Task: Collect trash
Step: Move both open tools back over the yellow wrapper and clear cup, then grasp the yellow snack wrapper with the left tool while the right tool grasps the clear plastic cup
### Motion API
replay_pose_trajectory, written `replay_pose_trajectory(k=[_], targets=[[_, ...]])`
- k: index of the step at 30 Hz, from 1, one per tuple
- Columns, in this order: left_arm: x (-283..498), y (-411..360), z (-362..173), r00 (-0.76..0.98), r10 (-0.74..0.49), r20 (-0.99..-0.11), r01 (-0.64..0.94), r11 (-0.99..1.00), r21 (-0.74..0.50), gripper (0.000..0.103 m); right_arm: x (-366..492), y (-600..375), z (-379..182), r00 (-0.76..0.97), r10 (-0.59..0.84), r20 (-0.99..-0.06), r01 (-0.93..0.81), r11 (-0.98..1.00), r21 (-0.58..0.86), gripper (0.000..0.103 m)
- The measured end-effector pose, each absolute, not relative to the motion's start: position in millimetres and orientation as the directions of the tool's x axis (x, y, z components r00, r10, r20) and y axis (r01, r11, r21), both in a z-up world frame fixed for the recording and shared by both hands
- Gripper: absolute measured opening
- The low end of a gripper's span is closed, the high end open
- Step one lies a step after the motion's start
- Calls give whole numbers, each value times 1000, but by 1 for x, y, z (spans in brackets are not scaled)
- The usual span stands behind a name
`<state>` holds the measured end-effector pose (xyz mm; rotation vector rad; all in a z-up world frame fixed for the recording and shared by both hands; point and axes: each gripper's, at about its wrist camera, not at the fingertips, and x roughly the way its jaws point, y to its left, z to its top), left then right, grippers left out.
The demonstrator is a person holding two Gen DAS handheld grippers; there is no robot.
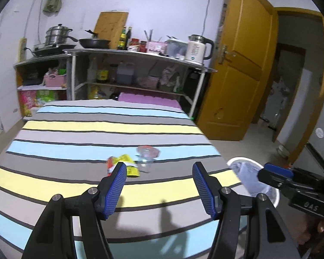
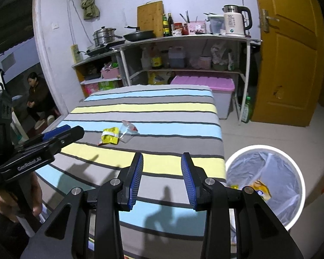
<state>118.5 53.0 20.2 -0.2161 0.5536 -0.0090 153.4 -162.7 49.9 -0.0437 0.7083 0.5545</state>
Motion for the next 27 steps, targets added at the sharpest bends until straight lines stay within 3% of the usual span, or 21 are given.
replay_pose_trajectory(k=[21, 27], targets=[[196, 102, -36, 766, 3, -643, -200, 952, -234, 63, 189, -128, 19, 560, 468, -684, -520, 841, 149, 38], [221, 102, -51, 716, 26, -697, -234, 950, -206, 54, 202, -120, 12, 547, 472, -692, -526, 836, 154, 38]])
